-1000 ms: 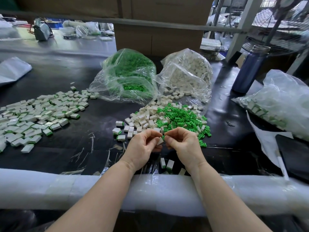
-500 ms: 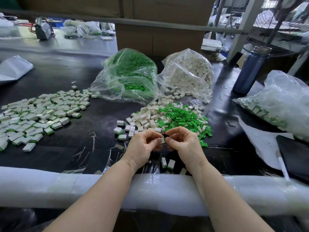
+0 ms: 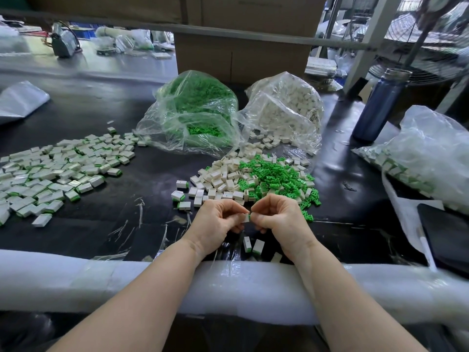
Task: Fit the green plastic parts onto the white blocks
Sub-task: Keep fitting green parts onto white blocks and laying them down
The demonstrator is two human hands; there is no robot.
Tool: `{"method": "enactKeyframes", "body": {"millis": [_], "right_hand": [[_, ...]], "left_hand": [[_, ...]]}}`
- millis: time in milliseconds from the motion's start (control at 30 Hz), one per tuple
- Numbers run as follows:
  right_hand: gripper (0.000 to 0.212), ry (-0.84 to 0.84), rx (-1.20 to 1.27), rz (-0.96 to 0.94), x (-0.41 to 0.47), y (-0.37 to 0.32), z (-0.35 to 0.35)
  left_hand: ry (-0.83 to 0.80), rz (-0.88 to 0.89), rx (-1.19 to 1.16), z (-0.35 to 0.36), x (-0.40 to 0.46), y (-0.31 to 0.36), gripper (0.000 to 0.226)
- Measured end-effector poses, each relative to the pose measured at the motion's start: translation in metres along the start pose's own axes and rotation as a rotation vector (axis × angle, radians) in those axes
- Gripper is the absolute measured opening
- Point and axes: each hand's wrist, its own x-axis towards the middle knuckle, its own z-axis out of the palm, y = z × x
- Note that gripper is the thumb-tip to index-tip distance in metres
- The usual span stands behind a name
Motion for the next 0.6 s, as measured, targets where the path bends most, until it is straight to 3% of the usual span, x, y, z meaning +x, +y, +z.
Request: {"method": "enactKeyframes", "body": {"millis": [600], "right_hand": [[0.023,-0.067,-0.034,0.015,-0.0017,-0.0035,-0.0025]], "left_hand": [[-0.067,0.008,0.068,0.0012,-0.0018,0.0040,0.020]]}}
